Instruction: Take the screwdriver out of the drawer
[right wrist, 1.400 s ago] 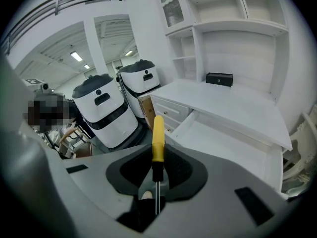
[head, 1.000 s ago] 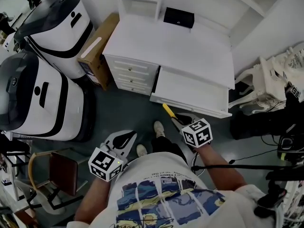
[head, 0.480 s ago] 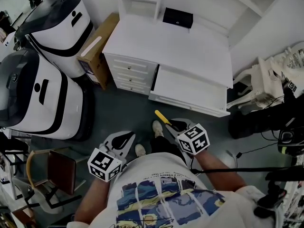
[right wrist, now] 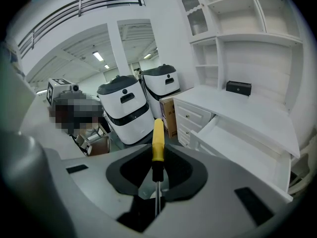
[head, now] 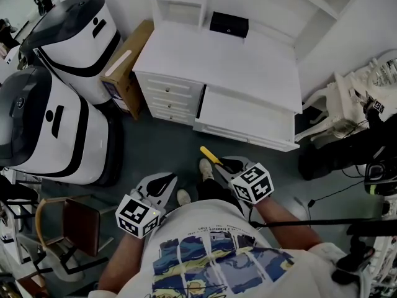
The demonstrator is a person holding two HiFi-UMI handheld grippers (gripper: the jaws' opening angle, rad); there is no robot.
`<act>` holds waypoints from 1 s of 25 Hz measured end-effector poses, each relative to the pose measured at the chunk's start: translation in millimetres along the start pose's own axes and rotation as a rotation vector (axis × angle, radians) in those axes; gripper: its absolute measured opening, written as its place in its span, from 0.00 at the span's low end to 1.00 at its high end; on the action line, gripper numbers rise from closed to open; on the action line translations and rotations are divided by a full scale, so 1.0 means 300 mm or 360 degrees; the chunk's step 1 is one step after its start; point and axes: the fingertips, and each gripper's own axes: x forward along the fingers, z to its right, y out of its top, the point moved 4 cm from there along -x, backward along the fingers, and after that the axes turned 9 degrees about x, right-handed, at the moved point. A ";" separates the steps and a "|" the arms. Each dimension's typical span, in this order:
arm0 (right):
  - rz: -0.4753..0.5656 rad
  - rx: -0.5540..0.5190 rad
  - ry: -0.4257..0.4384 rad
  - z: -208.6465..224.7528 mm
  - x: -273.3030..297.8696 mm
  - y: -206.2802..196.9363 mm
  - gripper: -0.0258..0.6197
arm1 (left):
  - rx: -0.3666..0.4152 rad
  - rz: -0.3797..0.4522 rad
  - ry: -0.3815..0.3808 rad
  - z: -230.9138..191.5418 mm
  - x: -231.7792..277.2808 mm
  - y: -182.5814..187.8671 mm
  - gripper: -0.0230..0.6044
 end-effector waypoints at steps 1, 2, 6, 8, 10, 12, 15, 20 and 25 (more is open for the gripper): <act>0.0001 -0.0004 0.0001 -0.002 -0.001 -0.002 0.18 | 0.0001 0.0001 0.0000 0.002 -0.001 -0.001 0.06; 0.0002 -0.0008 0.0002 -0.005 -0.002 -0.004 0.18 | 0.0002 0.0002 0.0001 0.005 -0.003 -0.002 0.06; 0.0002 -0.0018 0.0008 -0.013 -0.006 -0.007 0.18 | -0.0001 0.0002 0.0004 0.014 -0.010 -0.008 0.06; 0.0001 -0.0018 0.0011 -0.017 -0.006 -0.006 0.18 | -0.0007 -0.0002 0.0004 0.016 -0.013 -0.011 0.06; 0.0004 -0.0017 0.0014 -0.020 -0.007 -0.006 0.18 | -0.0010 -0.0004 0.0001 0.019 -0.015 -0.014 0.06; 0.0007 -0.0018 0.0017 -0.023 -0.008 -0.006 0.18 | -0.0009 -0.0005 -0.0002 0.021 -0.016 -0.016 0.06; 0.0009 -0.0018 0.0021 -0.026 -0.007 -0.007 0.18 | -0.0008 -0.0007 -0.0006 0.022 -0.014 -0.015 0.06; 0.0006 -0.0028 0.0028 -0.036 0.002 -0.006 0.18 | -0.0008 -0.0007 -0.0010 0.022 -0.018 -0.020 0.06; -0.0006 -0.0041 0.0032 -0.047 0.018 -0.005 0.18 | -0.0022 -0.0010 0.0001 0.011 -0.032 -0.032 0.06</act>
